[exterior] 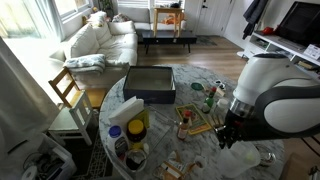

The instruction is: Pick up the clear measuring cup and place it upside down in the clear storage container

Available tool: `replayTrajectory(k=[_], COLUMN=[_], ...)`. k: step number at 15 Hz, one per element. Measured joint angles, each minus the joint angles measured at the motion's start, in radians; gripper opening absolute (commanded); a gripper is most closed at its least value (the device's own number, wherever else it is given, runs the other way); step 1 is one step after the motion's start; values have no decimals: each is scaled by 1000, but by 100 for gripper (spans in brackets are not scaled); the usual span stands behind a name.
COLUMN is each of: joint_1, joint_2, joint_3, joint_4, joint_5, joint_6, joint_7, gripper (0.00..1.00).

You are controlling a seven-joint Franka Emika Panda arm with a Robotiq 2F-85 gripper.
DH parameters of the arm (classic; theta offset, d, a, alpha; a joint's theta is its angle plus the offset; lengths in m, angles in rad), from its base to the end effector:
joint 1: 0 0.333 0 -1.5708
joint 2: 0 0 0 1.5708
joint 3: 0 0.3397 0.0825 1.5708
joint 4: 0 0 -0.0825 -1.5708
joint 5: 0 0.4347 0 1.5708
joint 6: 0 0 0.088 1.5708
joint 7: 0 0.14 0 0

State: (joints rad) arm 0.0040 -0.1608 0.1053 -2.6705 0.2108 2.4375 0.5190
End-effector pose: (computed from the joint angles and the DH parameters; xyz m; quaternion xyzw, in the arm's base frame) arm 0.4255 0.0494 0.2334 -0.9565 0.2841 0.0514 0.0430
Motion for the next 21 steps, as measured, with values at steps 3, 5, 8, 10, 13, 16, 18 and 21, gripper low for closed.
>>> replayTrajectory(k=[3,5,8,10,13,16,18,21], joint_1=[-11,-17,-19,-16,-2,15,30,56], joint_2=[4,4,4,4,19,59,86,120], joint_3=[0,0,8,24,53,82,96,100], joint_4=[4,18,47,65,75,75,76,81], joint_5=[-99,-175,-293,-360,-445,-579,-687,-772], joint_6=[-2,-13,-52,-90,-128,-127,-127,-105], joint_7=[93,147,216,240,244,298,356,419], gripper=[0,1,1,1,1,1,1,4])
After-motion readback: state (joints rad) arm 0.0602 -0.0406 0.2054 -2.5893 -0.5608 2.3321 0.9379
